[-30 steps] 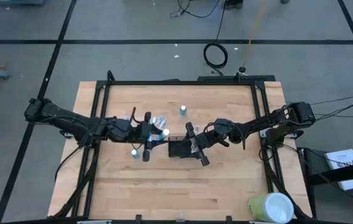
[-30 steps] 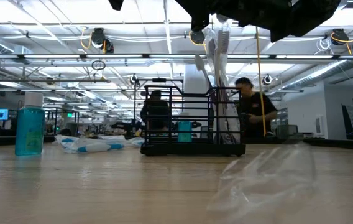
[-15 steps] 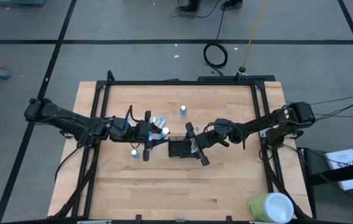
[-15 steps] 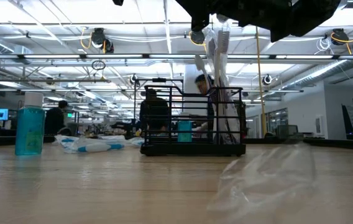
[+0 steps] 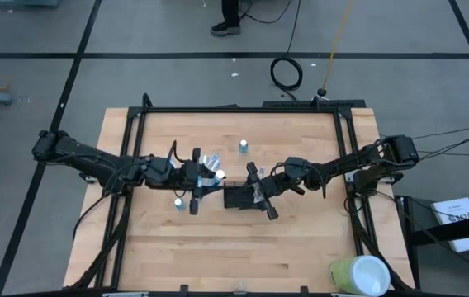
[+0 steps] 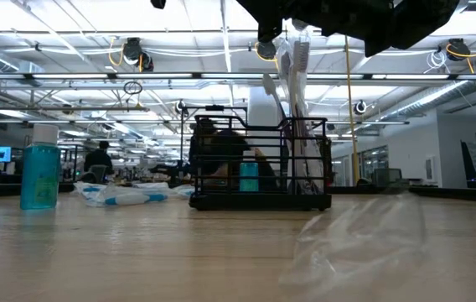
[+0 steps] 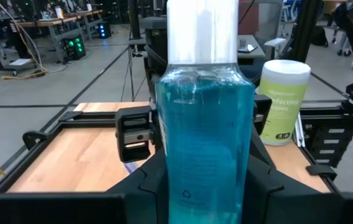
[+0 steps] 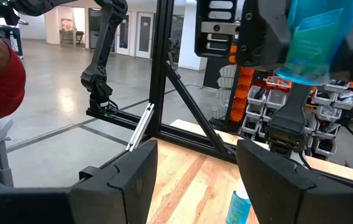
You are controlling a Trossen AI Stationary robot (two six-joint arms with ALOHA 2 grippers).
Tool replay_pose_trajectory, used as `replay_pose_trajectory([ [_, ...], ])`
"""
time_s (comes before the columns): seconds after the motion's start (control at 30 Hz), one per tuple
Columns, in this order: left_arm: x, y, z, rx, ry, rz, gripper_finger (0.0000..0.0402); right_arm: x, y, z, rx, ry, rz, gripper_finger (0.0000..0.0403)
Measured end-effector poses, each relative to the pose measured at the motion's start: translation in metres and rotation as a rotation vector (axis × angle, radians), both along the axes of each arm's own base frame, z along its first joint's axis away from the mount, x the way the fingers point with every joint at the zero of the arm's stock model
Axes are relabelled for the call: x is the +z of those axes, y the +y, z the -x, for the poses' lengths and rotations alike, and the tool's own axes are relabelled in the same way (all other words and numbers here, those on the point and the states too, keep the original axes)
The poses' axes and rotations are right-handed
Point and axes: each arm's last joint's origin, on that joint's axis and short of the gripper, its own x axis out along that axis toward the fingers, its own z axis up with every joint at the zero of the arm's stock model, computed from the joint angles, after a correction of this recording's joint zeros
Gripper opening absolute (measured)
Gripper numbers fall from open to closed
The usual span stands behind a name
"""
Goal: Pick & Place toothbrushing station
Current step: Put the bottom right mouthwash into the middle section of the wire organizer
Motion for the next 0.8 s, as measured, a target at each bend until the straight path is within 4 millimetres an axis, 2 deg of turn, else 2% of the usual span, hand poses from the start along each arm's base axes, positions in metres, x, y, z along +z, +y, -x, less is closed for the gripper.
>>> replay_pose_trajectory([
  [0.8, -0.0067, 0.0004, 0.0011, 0.004, 0.069, 0.002, 0.0122, 0.0, 0.0, 0.0, 0.0, 0.0, 0.0, 0.021],
])
